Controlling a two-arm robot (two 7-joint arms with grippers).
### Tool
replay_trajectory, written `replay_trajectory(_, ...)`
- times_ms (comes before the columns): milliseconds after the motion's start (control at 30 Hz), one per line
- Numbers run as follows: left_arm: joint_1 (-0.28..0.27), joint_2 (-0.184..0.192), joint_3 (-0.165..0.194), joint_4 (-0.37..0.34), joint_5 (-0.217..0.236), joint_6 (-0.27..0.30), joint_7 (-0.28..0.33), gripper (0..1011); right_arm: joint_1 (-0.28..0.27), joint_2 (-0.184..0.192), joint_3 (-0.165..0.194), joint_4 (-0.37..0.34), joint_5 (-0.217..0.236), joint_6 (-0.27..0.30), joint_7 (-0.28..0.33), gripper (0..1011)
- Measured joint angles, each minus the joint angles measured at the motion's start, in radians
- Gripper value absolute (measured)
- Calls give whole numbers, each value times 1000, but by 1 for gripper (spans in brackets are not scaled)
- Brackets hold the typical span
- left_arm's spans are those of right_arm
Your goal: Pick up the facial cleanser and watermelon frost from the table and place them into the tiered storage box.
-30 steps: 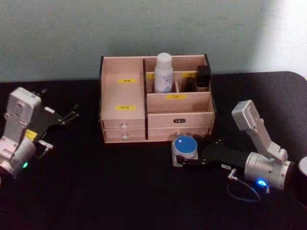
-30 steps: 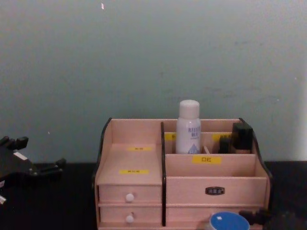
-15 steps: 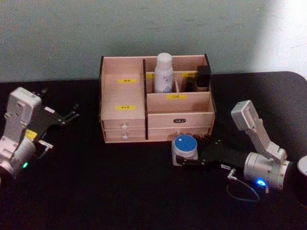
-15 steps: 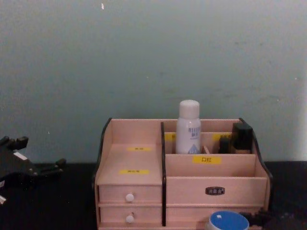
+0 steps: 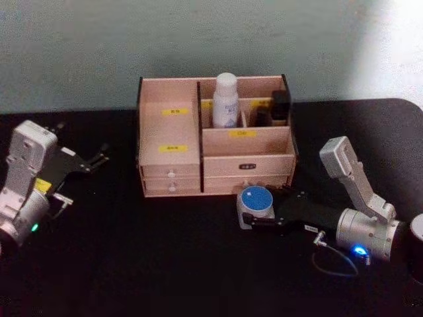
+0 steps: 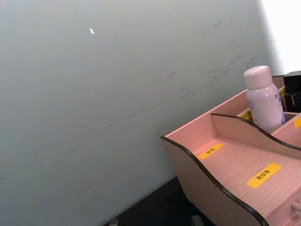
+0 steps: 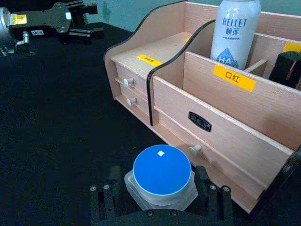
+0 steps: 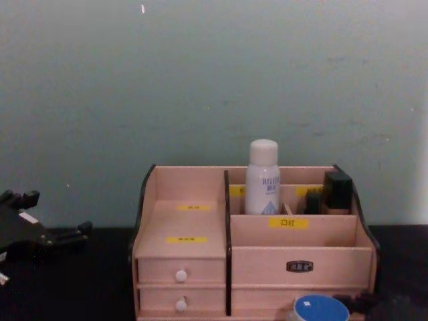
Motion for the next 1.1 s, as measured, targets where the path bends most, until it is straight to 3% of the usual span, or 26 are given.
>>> replay_trajectory(1100,0,0,0,0,0,0,0,1001,0,4,-4,-4,12,2,-1,1000)
